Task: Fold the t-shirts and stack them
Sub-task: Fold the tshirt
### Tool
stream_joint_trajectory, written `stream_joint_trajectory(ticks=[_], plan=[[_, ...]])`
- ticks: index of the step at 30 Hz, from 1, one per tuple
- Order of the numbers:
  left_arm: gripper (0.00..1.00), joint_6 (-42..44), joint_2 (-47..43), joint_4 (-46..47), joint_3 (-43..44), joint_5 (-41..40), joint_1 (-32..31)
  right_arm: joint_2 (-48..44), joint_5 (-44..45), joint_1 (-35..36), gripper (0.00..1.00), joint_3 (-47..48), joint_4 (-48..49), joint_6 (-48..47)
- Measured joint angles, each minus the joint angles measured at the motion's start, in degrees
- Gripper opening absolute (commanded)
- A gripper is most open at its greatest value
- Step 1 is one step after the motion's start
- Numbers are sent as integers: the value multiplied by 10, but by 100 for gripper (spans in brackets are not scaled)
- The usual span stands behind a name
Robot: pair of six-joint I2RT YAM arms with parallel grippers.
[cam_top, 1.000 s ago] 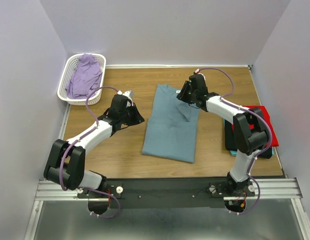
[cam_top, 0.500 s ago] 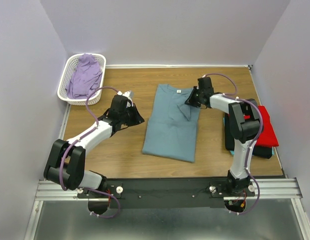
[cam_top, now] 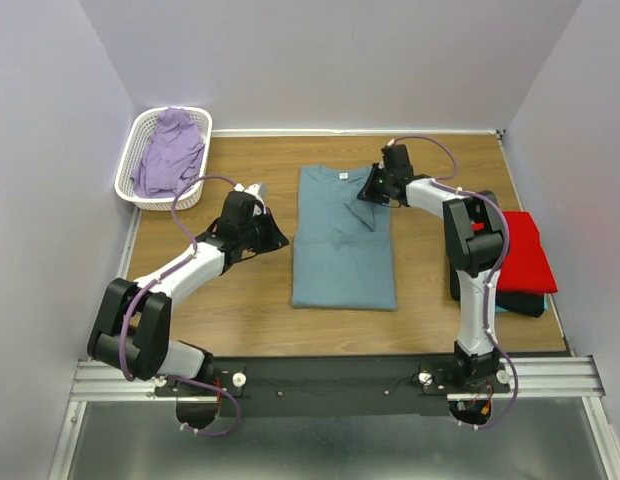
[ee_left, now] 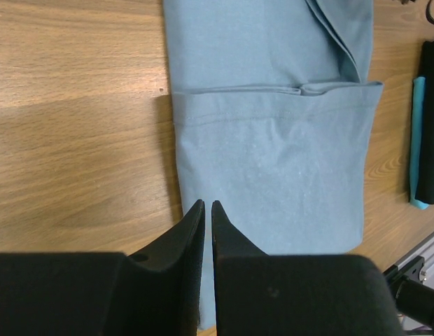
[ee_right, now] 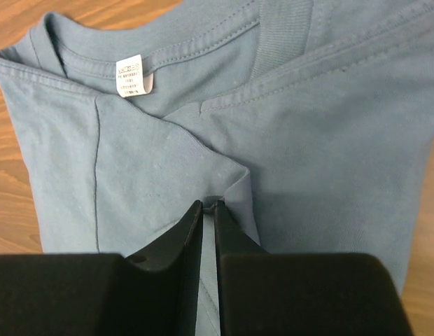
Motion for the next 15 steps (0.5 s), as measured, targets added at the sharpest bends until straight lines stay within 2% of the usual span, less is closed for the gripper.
stream_joint_trajectory(ticks=[5,8,12,15], plan=[[15,-3,0,3,0,-1,0,36,0,26,21,55,-7,-4],[16,-4,0,4,0,-1,0,43,0,33,27,71,-14,-5],[16,-7,0,8,0,-1,0,43,2,34,43,81,-30,-11],[16,-9,0,10,-1,-1,0,39,2,34,45,90,-51,-17]])
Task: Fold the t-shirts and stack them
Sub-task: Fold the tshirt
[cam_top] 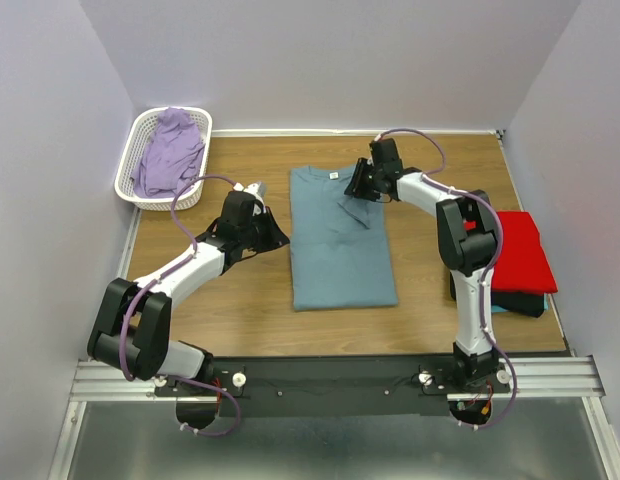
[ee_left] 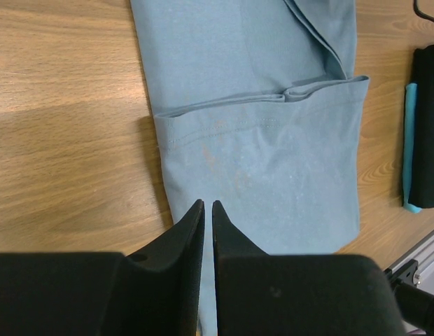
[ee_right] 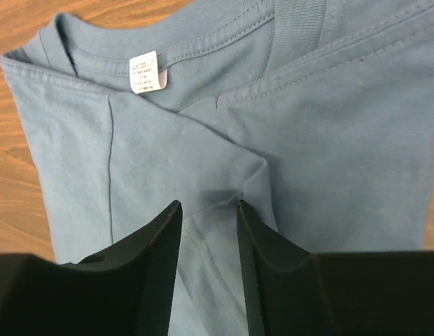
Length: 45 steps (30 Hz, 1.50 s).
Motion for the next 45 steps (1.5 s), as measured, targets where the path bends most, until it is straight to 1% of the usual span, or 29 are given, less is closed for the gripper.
stream_joint_trajectory(ticks=[4,7,10,11,13,17,20,23,26,31,39,41,42,45], plan=[[16,-2,0,2,-1,0,-2,-27,2,0,45,0,-26,-1],[16,-5,1,6,-1,0,-12,-76,2,0,45,-20,-38,0],[16,-9,12,12,1,0,-26,-153,-3,-1,44,-66,-38,4],[16,-11,21,16,3,0,-33,-164,-6,0,43,-82,-33,5],[16,-17,47,25,11,1,-44,-218,-13,0,41,-123,-29,8],[16,-27,97,43,26,2,-53,-266,-24,0,41,-216,-23,11],[15,-31,133,52,41,2,-53,-272,-26,-3,39,-273,-25,10],[15,-34,165,61,57,-2,-52,-268,-32,-15,37,-308,-25,9],[15,-41,190,70,70,-7,-52,-257,-37,-40,36,-319,-18,6],[15,-50,203,76,72,-20,-52,-233,-46,-80,35,-338,6,3],[16,-57,203,81,67,-33,-40,-230,-48,-81,34,-340,25,3],[15,-56,203,82,67,-33,-38,-230,-47,-81,30,-340,25,3],[16,-56,203,83,67,-33,-38,-230,-47,-81,25,-340,25,3],[16,-55,203,83,67,-33,-37,-230,-45,-81,20,-342,24,3]])
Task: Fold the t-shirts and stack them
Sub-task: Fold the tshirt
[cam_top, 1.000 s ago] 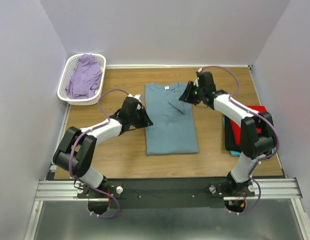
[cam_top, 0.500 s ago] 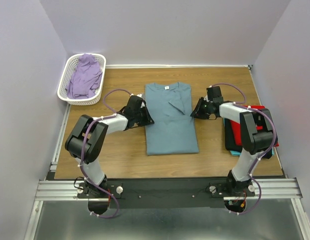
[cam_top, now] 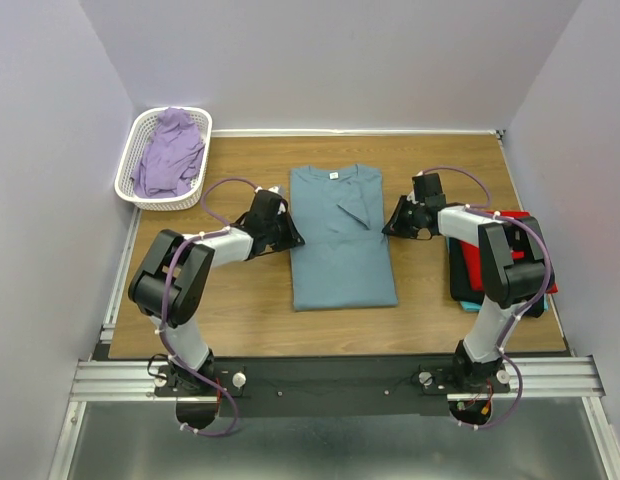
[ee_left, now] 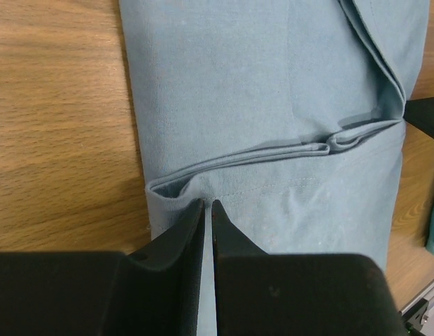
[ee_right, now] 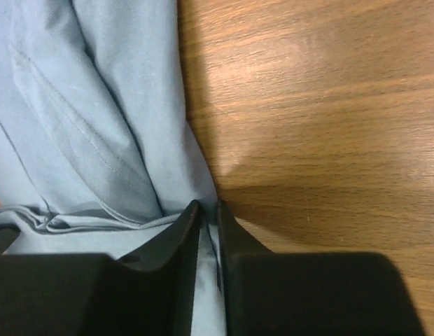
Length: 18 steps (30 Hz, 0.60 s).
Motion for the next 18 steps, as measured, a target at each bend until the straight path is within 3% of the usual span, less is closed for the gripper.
stream_joint_trajectory(ticks=[9,18], plan=[[15,3,-9,-13,3,-12,4,0,9,0,7,-3,0,0],[13,6,-16,-26,3,-39,14,-1,15,0,2,-4,0,2]])
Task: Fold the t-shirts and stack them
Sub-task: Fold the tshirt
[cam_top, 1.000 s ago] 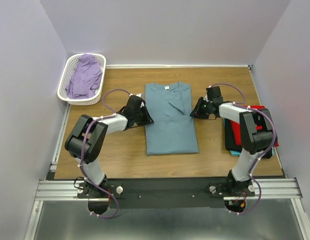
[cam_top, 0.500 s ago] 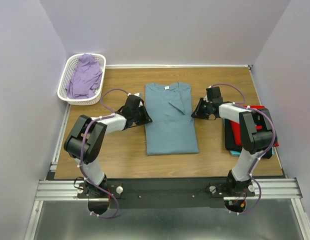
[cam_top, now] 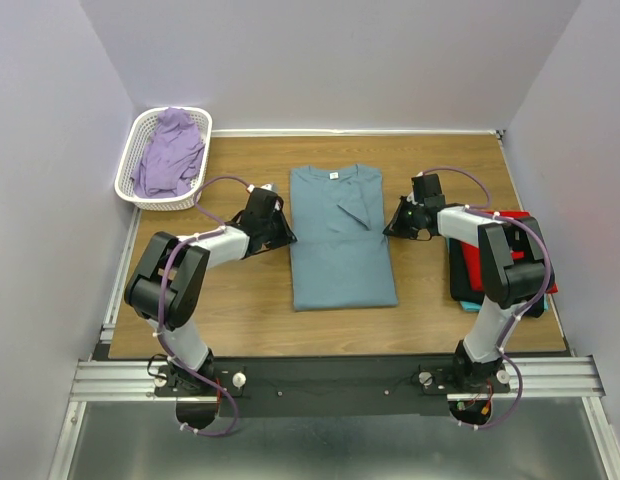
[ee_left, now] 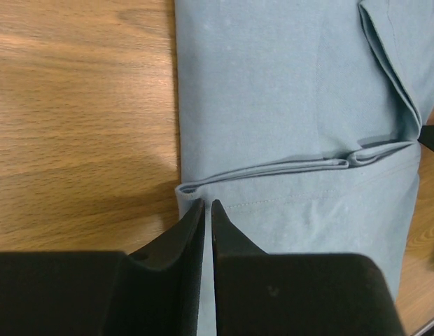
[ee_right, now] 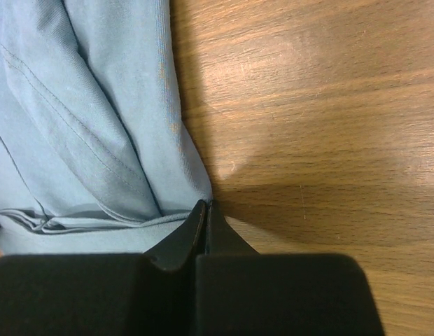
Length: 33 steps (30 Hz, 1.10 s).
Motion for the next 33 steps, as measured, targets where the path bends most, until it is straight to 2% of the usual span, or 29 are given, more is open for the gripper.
stream_joint_trajectory(ticks=[2,10,15,19,20,21,23,24,26,27,28,30,33], plan=[[10,0,0,-1,0,-4,1,0,0,0,2,0,0,0],[10,-1,8,0,-4,-14,10,0,5,0,0,-1,0,1],[4,-4,14,11,-10,-11,17,-1,7,0,0,-4,2,9],[4,-4,17,23,-12,-8,19,-2,9,0,1,-6,5,11],[4,-4,17,24,-13,-7,19,-3,9,0,4,-6,5,11],[4,-4,17,26,-13,-6,19,-3,9,0,15,-6,5,11],[5,-3,17,26,-13,-5,19,-3,9,0,28,-6,5,12],[8,-2,17,26,-13,-4,19,-4,8,0,42,-6,5,13],[16,2,16,25,-13,-2,20,-10,11,0,50,-6,2,14],[27,5,14,21,-12,-2,20,-14,10,0,54,-6,-1,13],[33,8,9,15,-12,-2,21,-20,16,0,60,-5,-6,13],[43,14,-8,0,-11,-3,22,-39,19,-2,62,-5,-26,13],[45,23,-49,-25,-11,-3,23,-76,27,-4,63,-4,-51,13]])
